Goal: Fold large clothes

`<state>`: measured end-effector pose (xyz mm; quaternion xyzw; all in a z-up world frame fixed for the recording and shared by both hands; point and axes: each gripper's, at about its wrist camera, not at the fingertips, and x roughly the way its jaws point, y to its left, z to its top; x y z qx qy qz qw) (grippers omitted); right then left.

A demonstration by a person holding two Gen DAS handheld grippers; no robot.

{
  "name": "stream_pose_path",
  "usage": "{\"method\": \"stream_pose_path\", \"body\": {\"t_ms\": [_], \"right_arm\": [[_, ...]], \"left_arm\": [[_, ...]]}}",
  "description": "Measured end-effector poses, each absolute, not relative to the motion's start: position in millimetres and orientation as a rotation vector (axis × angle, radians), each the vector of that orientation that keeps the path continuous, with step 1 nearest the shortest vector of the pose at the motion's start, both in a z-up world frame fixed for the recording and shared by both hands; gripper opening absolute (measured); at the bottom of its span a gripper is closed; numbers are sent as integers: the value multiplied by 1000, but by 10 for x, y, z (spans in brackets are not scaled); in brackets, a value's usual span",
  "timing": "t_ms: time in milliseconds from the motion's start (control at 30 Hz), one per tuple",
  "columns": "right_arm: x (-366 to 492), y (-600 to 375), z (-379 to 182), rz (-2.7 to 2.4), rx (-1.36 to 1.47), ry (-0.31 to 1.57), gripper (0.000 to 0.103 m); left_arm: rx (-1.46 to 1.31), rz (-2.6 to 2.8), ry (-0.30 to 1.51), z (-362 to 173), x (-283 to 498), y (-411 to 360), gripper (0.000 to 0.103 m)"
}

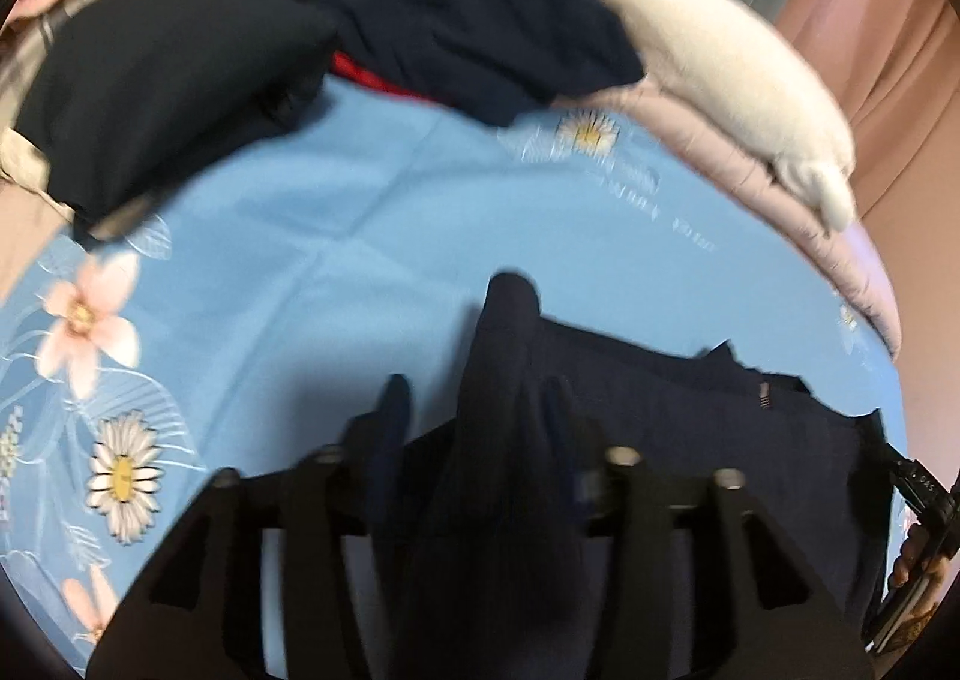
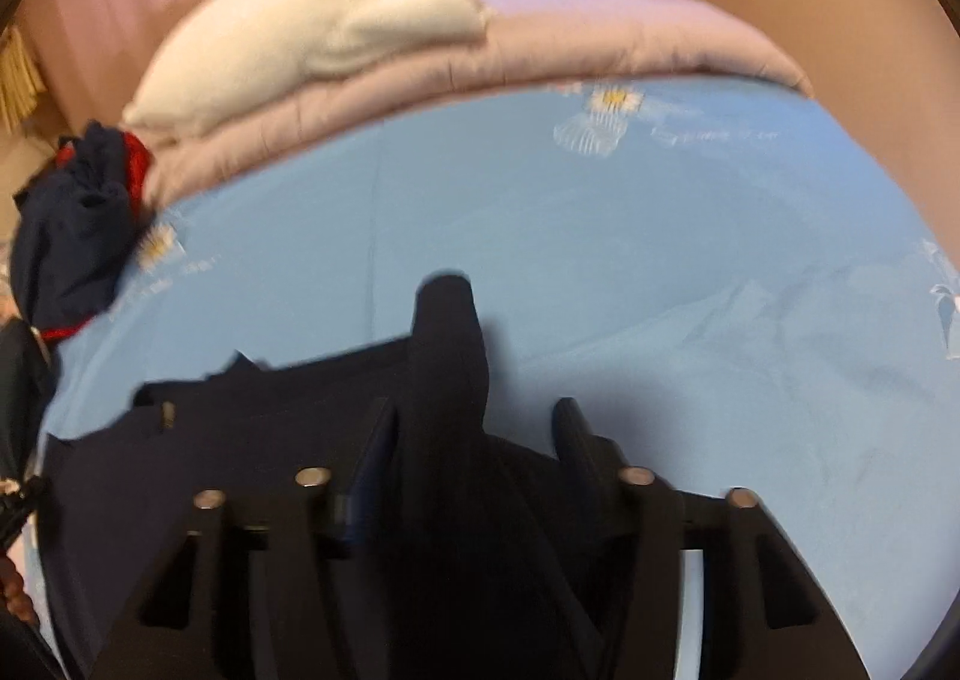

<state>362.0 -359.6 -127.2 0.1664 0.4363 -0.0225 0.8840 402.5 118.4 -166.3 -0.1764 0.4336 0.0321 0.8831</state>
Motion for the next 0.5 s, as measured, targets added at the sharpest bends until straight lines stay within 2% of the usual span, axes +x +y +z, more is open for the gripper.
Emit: {"method": "stream_pose_path", "body": {"t_ms": [67, 133, 200, 267, 433, 500], "right_arm": [[3473, -3640, -1101, -44, 331, 876, 54], [3316, -3668, -950, -56, 323, 851, 61], [3099, -3703, -772, -74, 316, 815, 69], [2835, -3721, -592, -82, 316, 772, 70], [2383, -3714, -303, -118, 329, 696, 85], [2222, -3673, -228, -128, 333, 685, 86]], "left_arm": [[-384, 58, 874, -1511, 3885, 1230, 61], [-390, 45, 851, -1335, 3681, 1268, 67], [-379, 40, 821, -1195, 3462, 1271, 81], [-366, 31, 792, -1084, 3244, 1244, 90], [-370, 3, 778, -908, 2787, 1161, 95], [-397, -25, 766, -825, 2603, 1149, 98]]}}
